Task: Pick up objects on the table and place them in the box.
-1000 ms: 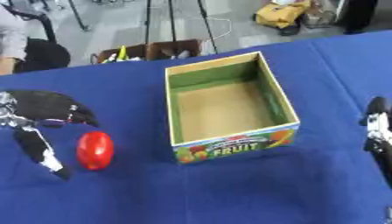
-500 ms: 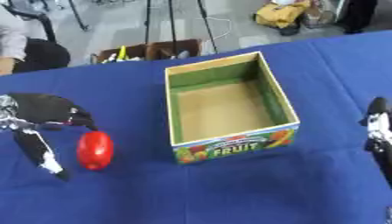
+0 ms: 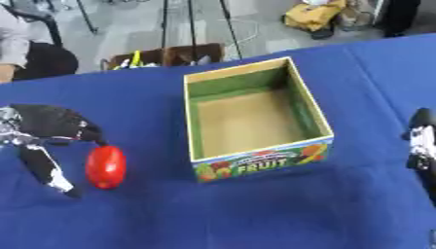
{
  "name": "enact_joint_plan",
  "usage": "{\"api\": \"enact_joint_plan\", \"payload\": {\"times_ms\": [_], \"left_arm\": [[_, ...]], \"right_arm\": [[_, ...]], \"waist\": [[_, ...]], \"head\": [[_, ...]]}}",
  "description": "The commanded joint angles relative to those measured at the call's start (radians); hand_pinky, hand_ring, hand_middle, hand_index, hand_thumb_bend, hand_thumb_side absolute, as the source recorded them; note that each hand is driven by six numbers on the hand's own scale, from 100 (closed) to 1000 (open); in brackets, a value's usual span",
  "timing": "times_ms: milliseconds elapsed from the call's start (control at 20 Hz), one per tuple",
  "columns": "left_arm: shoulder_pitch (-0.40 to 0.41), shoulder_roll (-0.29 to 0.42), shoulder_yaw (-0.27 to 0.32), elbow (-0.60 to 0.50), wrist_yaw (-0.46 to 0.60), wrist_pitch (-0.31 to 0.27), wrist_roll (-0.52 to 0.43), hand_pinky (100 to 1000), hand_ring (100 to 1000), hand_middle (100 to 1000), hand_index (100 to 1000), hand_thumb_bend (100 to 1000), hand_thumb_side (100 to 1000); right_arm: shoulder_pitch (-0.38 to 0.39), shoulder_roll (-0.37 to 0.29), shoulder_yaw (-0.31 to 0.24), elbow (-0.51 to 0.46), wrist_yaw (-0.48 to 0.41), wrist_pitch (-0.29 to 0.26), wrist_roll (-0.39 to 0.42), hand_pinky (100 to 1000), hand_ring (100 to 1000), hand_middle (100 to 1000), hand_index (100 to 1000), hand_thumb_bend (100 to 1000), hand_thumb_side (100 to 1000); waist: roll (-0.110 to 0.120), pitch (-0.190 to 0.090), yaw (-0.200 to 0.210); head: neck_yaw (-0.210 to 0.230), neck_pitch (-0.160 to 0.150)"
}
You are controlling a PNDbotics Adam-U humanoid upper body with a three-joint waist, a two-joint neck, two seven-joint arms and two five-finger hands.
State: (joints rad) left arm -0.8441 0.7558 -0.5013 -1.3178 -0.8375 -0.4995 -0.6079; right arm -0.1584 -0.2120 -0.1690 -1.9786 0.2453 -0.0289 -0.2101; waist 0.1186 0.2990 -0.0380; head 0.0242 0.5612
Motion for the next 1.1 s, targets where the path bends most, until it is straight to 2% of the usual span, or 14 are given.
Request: {"api": "enact_joint_plan", "payload": {"times_ms": [50,200,400,500,750,900,1100], "left_arm": [[-0.009,0.022,0.006,-0.016,0.033,-0.275,-0.299,747,746,731,886,704,843],[-0.007,0.021,0.006,-0.023,0.053,-0.25,-0.299,720,715,704,863,664,830],[-0.007,0.022,0.001,-0.033,0.062,-0.228,-0.299,696,690,682,835,665,820],[-0.007,0.024,-0.002,-0.036,0.05,-0.228,-0.299,702,707,707,848,692,822],[-0.012,0.024,-0.002,-0.046,-0.015,-0.248,-0.299,713,735,737,873,686,827],[-0.016,0.024,0.008,-0.071,-0.045,-0.251,-0.299,706,727,730,866,666,824],[-0.019,0.023,0.014,-0.097,-0.045,-0.237,-0.299,641,682,684,821,614,792]], "right_arm": [[-0.008,-0.007,-0.004,-0.021,0.004,-0.004,-0.002,224,100,223,436,151,708],[-0.008,-0.007,-0.003,-0.021,0.004,-0.004,-0.002,225,100,224,436,150,708],[-0.009,-0.008,-0.003,-0.021,0.007,-0.006,-0.003,225,100,224,436,149,711],[-0.009,-0.008,-0.003,-0.021,0.008,-0.007,-0.004,225,100,224,436,149,711],[-0.01,-0.008,-0.003,-0.021,0.009,-0.008,-0.005,225,100,223,435,150,712],[-0.009,-0.008,-0.003,-0.021,0.009,-0.007,-0.005,225,100,223,436,149,712],[-0.009,-0.008,-0.002,-0.021,0.009,-0.006,-0.004,226,100,224,436,148,712]], "waist": [[-0.008,-0.016,0.002],[-0.008,-0.017,0.003],[-0.009,-0.018,0.005],[-0.009,-0.018,0.005],[-0.009,-0.015,0.004],[-0.009,-0.015,0.004],[-0.008,-0.017,0.005]], "head": [[0.001,-0.003],[0.002,-0.003],[0.004,-0.002],[0.006,-0.002],[0.007,-0.002],[0.006,-0.002],[0.005,-0.002]]}}
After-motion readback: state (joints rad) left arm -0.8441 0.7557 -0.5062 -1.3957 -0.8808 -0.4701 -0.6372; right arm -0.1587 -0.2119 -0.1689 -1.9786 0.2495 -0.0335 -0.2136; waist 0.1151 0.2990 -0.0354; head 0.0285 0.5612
